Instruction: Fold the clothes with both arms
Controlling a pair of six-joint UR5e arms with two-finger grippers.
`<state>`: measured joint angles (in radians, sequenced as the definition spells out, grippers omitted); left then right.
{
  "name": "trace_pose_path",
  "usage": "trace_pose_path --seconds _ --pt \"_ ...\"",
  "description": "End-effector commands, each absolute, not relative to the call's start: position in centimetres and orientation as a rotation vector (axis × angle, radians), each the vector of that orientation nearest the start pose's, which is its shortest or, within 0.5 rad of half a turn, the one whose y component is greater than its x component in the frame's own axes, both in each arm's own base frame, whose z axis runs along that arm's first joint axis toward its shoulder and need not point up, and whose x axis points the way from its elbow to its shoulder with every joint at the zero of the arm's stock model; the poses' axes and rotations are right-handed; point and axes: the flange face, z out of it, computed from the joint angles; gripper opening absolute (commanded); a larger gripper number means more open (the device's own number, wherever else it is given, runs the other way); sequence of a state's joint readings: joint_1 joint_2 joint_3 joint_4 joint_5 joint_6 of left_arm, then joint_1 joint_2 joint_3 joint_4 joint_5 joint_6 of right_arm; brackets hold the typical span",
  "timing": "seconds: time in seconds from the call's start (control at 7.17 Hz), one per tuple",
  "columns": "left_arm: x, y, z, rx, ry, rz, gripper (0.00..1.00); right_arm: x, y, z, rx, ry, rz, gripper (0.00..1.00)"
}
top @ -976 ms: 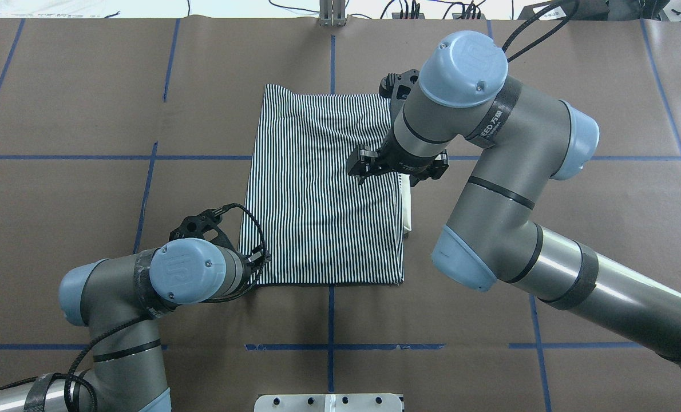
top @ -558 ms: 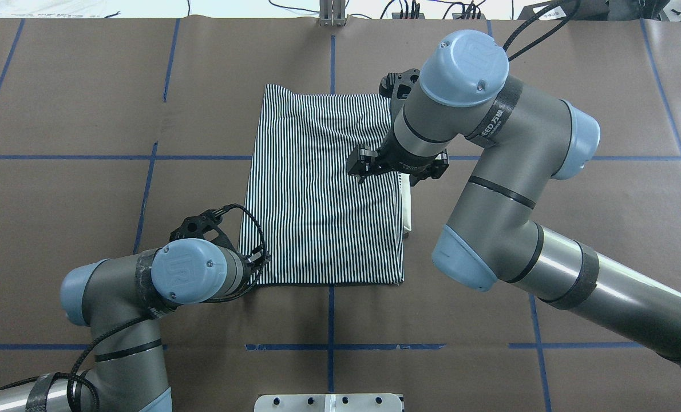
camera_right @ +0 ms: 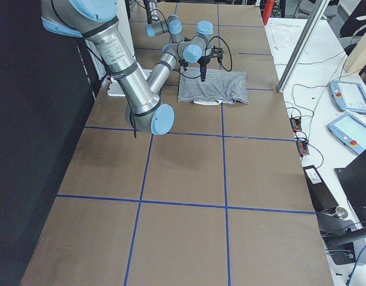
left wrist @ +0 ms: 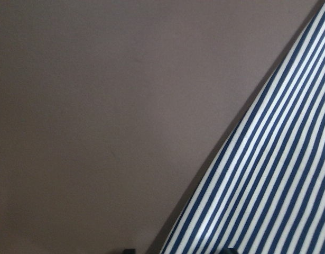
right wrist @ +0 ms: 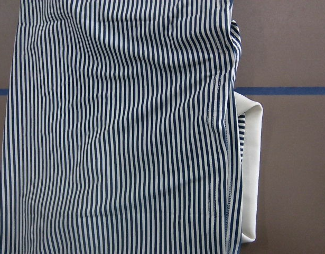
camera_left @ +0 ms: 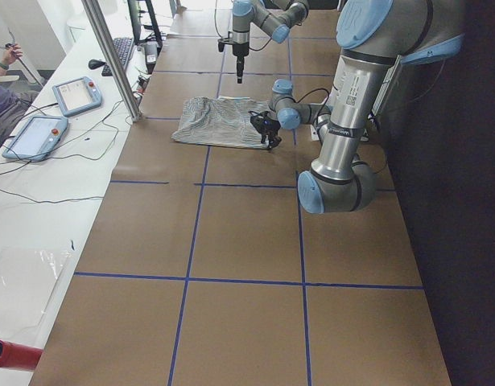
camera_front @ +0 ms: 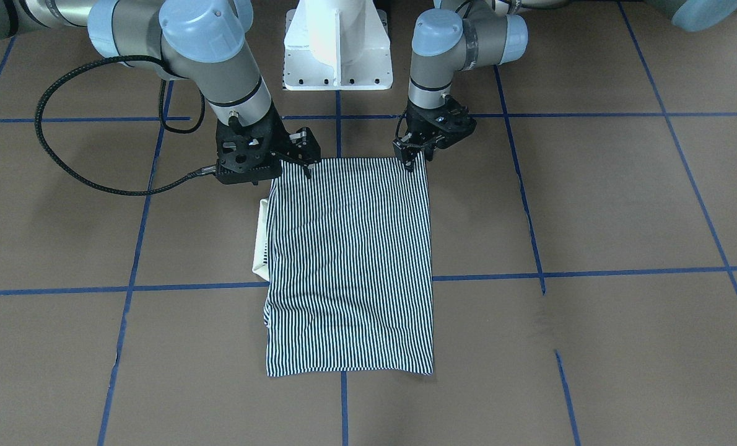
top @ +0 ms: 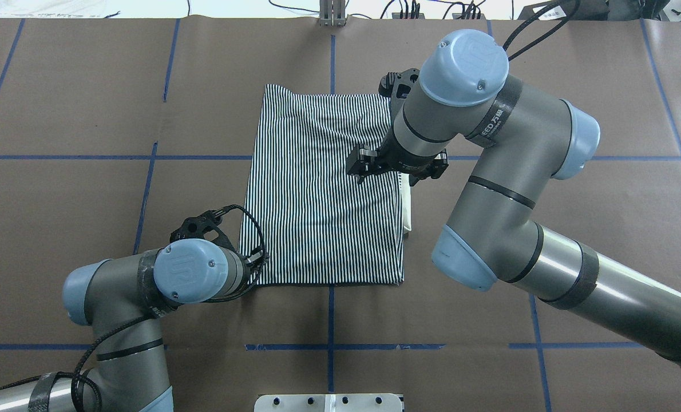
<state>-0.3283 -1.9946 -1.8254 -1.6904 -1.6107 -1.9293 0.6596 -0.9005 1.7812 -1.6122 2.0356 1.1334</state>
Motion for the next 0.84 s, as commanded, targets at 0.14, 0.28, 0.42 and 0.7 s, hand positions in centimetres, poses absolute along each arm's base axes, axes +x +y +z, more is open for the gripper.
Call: trace_pose_path --seconds 0.14,0.28,0.42,0.7 --pt "54.3 -32.1 28.7 -0.052 0.84 -0.62 0.0 -45.6 -46.7 17.9 0.056 -0.928 0.013 1.0" --pt "54.2 -32.1 27.7 -0.058 0.859 -0.616 0.0 -45.4 -46.6 17.9 0.058 -0.93 0.012 1.0" --pt "53.7 -32.2 27.1 -0.056 0.873 -0.617 0.0 -44.9 -46.2 17.9 0.059 -0.936 0.02 1.0" --pt "51.8 -31.9 24.9 -0.036 0.929 -0.582 0.0 -44.7 -45.1 17.6 0.003 -0.952 0.121 1.0"
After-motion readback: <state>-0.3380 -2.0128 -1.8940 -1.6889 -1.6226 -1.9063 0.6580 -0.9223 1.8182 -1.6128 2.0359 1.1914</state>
